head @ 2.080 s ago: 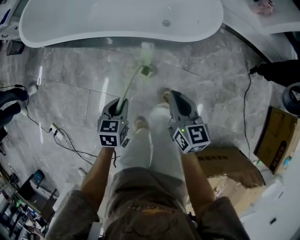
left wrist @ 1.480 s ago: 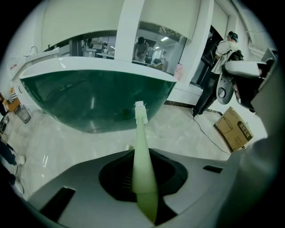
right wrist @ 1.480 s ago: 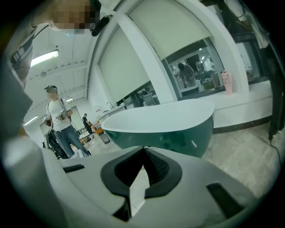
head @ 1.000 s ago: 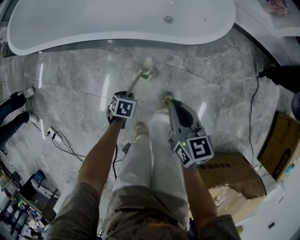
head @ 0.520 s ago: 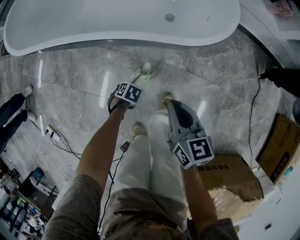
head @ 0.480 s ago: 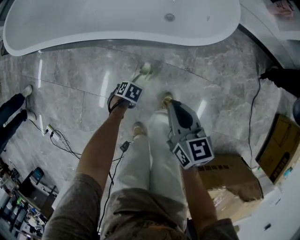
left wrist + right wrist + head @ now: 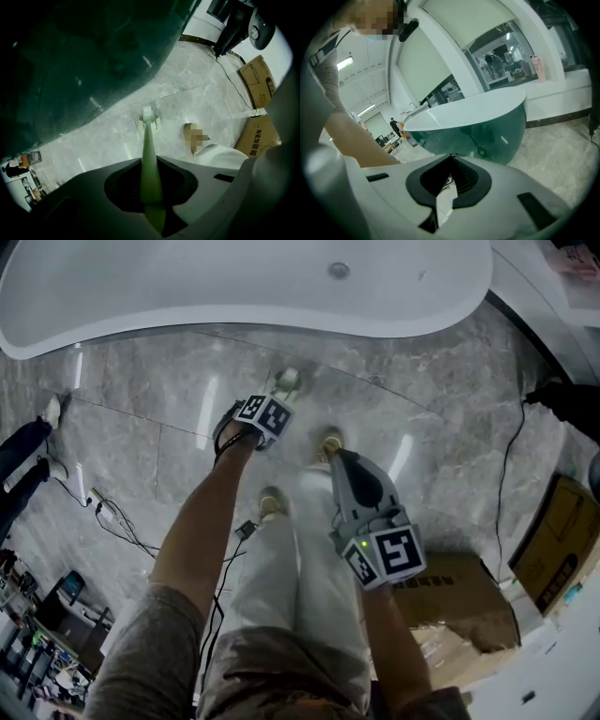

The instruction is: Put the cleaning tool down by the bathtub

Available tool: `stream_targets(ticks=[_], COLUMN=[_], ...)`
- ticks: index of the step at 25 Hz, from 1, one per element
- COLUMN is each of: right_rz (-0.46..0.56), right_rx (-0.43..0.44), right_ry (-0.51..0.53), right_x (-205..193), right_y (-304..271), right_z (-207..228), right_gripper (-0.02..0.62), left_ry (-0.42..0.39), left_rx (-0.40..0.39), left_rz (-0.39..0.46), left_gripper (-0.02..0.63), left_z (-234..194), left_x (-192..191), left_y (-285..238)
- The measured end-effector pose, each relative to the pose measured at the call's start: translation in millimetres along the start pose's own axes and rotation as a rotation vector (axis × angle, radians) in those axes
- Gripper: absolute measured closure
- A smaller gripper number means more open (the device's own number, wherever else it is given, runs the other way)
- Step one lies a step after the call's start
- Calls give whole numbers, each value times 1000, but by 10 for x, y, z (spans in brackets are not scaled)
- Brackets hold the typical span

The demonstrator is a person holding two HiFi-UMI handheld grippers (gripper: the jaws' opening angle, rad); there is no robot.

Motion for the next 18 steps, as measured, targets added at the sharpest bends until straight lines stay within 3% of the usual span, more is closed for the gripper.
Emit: stream_targets(ticks=[10,18], right_rz=[-16,-25], right_rx=[10,19], right_ry=[-14,-24], right_x=[-24,0], right_y=[-119,-157], right_z=[160,168], right_gripper=[595,595], left_ry=[-53,-267], left_rx=[6,67], left_rz=[-77,-153], left_gripper=[546,551], left_z=[22,-47], left_x=[105,76], left_y=[-271,-217])
Point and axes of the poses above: the fingertips, and each gripper's own axes: y backward along the fingers, z to its right, x out of its top, the point moved 10 cm from there along y, backward along the fingers, and after that the axes turned 15 degrees about z, right-handed, at the moved point
